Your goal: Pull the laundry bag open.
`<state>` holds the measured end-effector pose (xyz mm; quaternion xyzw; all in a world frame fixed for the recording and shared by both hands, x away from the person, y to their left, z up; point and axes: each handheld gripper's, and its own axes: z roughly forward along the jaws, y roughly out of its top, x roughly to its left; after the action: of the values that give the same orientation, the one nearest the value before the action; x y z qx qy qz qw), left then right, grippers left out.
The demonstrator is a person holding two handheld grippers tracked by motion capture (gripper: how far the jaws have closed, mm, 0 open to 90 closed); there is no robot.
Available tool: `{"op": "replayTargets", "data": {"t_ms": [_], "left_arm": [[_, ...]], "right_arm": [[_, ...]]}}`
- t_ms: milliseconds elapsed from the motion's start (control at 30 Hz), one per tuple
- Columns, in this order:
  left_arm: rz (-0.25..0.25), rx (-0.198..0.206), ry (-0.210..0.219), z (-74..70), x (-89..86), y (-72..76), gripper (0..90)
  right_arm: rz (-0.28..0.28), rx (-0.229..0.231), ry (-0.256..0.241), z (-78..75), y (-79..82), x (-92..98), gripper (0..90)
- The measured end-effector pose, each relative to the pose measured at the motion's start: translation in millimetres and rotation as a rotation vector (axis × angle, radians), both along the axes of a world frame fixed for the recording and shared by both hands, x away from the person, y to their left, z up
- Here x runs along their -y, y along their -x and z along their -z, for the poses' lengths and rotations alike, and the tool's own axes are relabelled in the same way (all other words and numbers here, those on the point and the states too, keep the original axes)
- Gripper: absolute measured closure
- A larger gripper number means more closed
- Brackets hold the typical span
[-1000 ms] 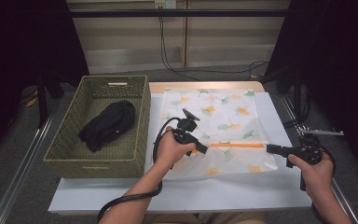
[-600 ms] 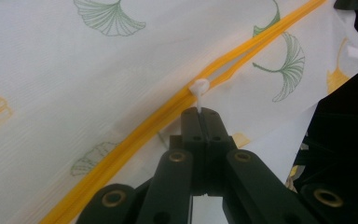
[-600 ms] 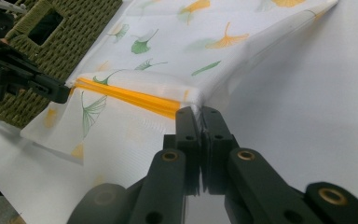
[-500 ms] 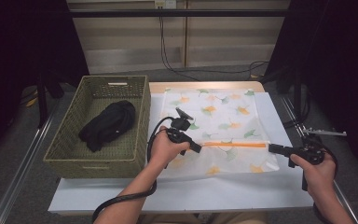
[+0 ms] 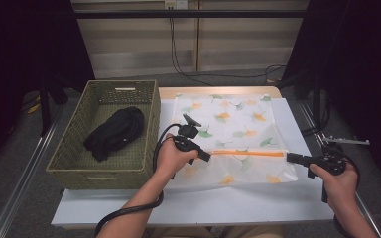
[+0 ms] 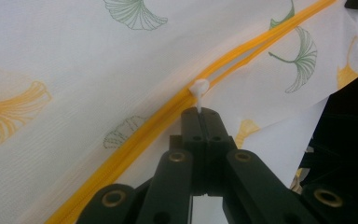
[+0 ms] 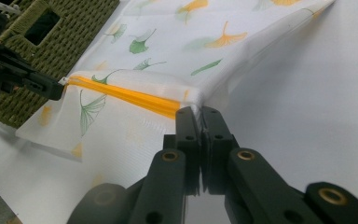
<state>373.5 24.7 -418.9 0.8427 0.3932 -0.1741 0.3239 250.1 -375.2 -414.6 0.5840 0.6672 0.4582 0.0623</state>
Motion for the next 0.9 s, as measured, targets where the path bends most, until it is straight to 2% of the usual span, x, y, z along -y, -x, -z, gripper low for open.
{"op": "replayTargets", "data": {"t_ms": [33, 100, 167, 200, 233, 267, 300, 533, 567, 600, 633, 667, 700, 733, 800, 900], "left_arm": [[-0.014, -0.005, 0.009, -0.3, 0.2, 0.6, 90.0], [0.005, 0.006, -0.015, -1.5, -4.1, -1.6, 90.0], [0.009, 0.000, -0.008, -1.6, -5.8, -2.5, 90.0], [-0.013, 0.004, 0.001, -1.1, -5.9, -1.5, 90.0], [-0.014, 0.001, -0.006, -1.8, -7.0, -1.7, 90.0], [-0.024, 0.001, 0.008, -1.8, -7.6, -1.5, 90.0], [-0.021, 0.001, -0.004, -2.5, -7.9, -1.4, 90.0], [-0.017, 0.000, -0.020, -3.2, -8.8, -1.9, 90.0], [0.008, 0.007, -0.040, -3.1, -11.2, -3.6, 90.0], [-0.026, 0.007, -0.025, -2.6, -10.9, -2.6, 90.0], [-0.038, 0.007, -0.026, -2.8, -12.0, -2.5, 90.0], [-0.006, 0.006, -0.030, -2.9, -15.6, -4.8, 90.0], [-0.007, 0.005, -0.027, -3.0, -17.0, -5.1, 90.0], [-0.035, 0.004, -0.018, -3.1, -17.6, -4.5, 90.0], [-0.035, 0.005, -0.016, -3.3, -18.0, -4.7, 90.0], [-0.020, 0.007, -0.037, -4.9, -18.9, -5.6, 90.0]], "right_arm": [[-0.001, 0.000, -0.002, -0.1, 0.1, 0.0, 87.8], [0.007, 0.002, 0.001, -0.1, 0.5, 1.0, 87.8], [0.007, 0.002, -0.005, -0.1, 0.8, 1.9, 87.8], [0.009, 0.005, -0.003, 0.1, 0.7, 2.9, 87.8], [0.012, 0.003, -0.008, -0.2, 1.0, 3.7, 87.8], [0.011, 0.002, -0.010, -0.3, 0.9, 3.5, 87.8], [0.008, 0.005, -0.007, -0.1, 0.7, 3.2, 87.8], [0.009, 0.003, 0.001, 0.3, 0.8, 2.1, 87.8], [0.009, 0.003, 0.001, 0.3, 0.8, 2.1, 87.8], [0.009, 0.000, 0.000, 0.0, 1.0, 2.7, 87.8], [0.013, 0.007, -0.001, 0.2, 1.1, 4.4, 87.8], [0.013, 0.007, -0.001, 0.2, 1.1, 4.4, 87.8], [0.016, 0.003, 0.001, 0.3, 1.3, 4.7, 87.8], [0.015, -0.002, -0.005, 0.7, 1.1, 4.2, 87.8], [0.013, 0.000, 0.000, 1.1, 0.6, 3.7, 87.8], [0.014, 0.000, 0.003, 0.7, 0.4, 3.0, 87.8]]}}
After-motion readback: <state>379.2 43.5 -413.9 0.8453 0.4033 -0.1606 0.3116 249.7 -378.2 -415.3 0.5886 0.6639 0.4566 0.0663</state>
